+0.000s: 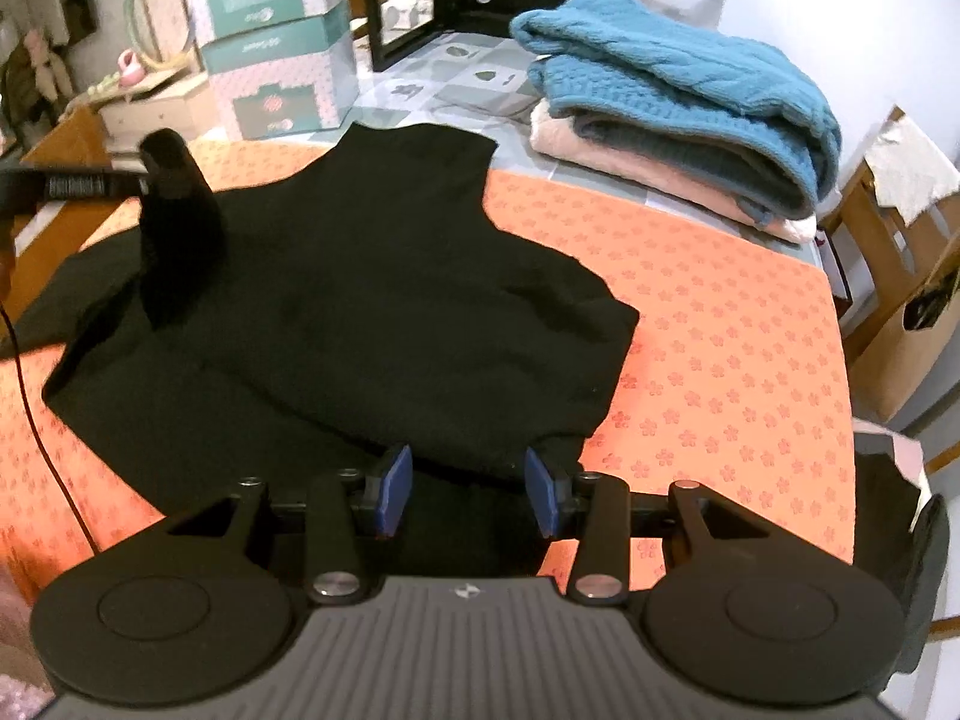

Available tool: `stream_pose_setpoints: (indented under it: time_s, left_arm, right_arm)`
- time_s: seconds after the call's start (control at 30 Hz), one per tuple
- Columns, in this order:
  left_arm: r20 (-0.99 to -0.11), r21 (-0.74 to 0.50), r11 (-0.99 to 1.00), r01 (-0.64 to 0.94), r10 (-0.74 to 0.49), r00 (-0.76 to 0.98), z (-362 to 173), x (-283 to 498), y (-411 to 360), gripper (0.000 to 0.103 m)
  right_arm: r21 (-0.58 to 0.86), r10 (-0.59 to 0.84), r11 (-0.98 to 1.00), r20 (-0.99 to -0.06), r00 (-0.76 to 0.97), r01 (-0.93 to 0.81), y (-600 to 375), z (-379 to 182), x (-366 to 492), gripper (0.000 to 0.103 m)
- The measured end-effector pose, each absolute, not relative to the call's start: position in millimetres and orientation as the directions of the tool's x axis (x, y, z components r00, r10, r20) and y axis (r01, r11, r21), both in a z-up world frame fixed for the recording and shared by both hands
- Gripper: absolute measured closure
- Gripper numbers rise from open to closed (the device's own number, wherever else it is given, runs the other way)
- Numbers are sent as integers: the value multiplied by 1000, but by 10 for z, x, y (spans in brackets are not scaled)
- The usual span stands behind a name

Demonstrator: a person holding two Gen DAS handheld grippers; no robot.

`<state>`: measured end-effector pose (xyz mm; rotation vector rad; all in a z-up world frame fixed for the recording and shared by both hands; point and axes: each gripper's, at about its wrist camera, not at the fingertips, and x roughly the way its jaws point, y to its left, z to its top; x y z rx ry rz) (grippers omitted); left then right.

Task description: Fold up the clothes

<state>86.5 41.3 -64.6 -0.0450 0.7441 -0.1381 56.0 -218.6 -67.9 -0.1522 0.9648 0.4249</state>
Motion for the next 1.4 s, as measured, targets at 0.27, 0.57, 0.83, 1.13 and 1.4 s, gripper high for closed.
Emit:
stream_pose_setpoints:
  time_s: [0.27,0.57,0.83,1.13,1.4]
  left_arm:
    - [-724,-152,935,321,-326,608,-841,792,-20,76]
    - [-753,-259,944,204,-330,570,-846,455,451,53]
    - [-790,-308,951,-32,-237,565,-941,214,1054,53]
    - [-807,-318,936,-154,-181,562,-1012,36,1372,51]
    - [-814,-334,927,-168,-195,547,-1066,45,1421,51]
  right_arm:
    - [113,291,927,-821,492,-358,-2252,-690,705,55]
    - [230,369,914,-814,448,-336,-2094,-759,979,55]
    - [438,507,859,-797,328,-263,-1639,-1162,1360,56]
    - [463,530,845,-790,308,-266,-1172,-1418,1528,59]
    - [401,498,860,-796,344,-317,-1037,-1353,1509,98]
